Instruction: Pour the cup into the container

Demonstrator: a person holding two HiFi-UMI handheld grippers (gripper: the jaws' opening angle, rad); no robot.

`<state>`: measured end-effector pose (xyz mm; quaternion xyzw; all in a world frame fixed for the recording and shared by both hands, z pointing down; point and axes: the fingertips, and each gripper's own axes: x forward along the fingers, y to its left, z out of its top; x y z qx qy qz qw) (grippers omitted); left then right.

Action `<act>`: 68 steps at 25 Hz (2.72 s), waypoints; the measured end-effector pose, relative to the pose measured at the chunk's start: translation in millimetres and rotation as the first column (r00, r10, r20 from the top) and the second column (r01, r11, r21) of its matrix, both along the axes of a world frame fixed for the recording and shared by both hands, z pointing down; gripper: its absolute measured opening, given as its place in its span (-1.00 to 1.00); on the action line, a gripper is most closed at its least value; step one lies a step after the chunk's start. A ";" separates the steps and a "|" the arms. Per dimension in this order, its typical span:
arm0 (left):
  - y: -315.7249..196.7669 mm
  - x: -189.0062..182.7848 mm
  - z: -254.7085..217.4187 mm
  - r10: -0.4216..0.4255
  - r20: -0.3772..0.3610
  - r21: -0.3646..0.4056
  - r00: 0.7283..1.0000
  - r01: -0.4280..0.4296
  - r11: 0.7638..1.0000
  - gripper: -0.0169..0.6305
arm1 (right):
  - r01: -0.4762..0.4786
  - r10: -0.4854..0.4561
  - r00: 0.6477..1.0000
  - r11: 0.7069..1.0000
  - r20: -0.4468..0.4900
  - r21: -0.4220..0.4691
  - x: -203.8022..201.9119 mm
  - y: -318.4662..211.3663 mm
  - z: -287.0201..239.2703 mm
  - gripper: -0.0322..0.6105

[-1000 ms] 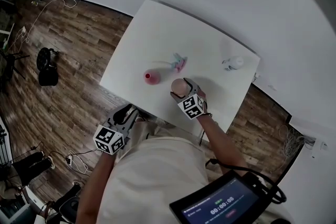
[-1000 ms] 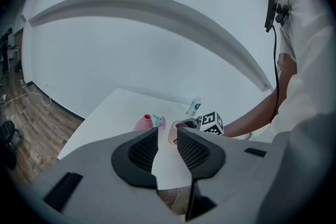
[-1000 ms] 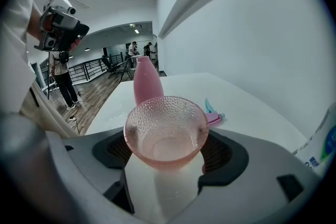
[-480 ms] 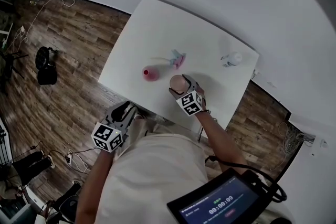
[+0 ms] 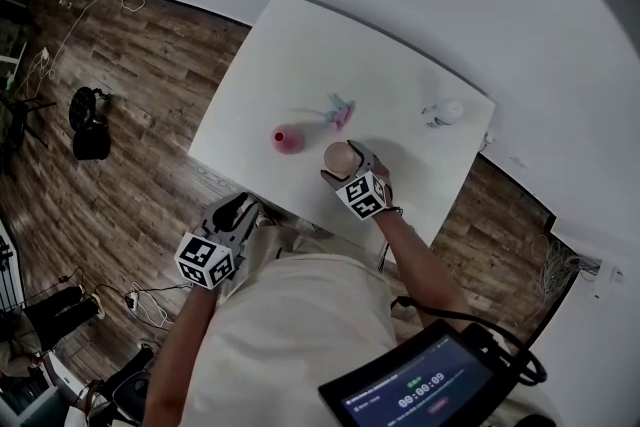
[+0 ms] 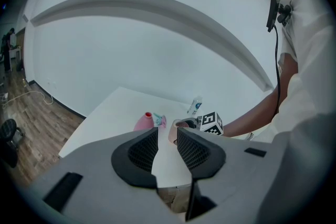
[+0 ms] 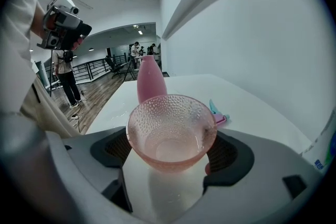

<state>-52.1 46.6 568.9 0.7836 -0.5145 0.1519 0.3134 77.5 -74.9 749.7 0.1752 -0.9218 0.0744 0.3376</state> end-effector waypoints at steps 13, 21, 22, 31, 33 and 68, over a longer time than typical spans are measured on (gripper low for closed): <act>0.5 -1.4 -0.1 -0.007 -0.004 -0.006 1.000 0.007 1.000 -0.62 | -0.020 0.020 1.000 1.000 0.020 0.016 12.0 1.9 -8.5 0.41; -3.5 5.6 5.0 0.017 -0.017 -0.008 1.000 -0.017 1.000 -0.62 | -0.059 0.058 0.998 0.998 0.015 0.028 35.2 10.4 -15.8 0.41; -4.1 6.3 5.4 0.019 -0.017 -0.008 1.000 -0.019 1.000 -0.62 | -0.059 0.059 0.998 0.998 0.011 0.028 36.3 11.1 -14.9 0.41; -2.7 6.3 9.5 0.022 -0.019 -0.010 1.000 -0.022 1.000 -0.62 | -0.082 0.081 0.997 0.996 0.015 0.033 48.7 14.2 -18.5 0.41; -0.5 6.7 11.1 0.022 -0.018 -0.014 1.000 -0.022 1.000 -0.62 | -0.089 0.088 0.996 0.995 0.017 0.034 52.8 15.0 -20.8 0.41; 2.7 -1.1 12.4 -0.015 -0.015 -0.013 1.000 0.014 1.000 -0.62 | -0.344 0.340 0.938 0.936 0.066 0.079 126.3 47.5 -111.8 0.41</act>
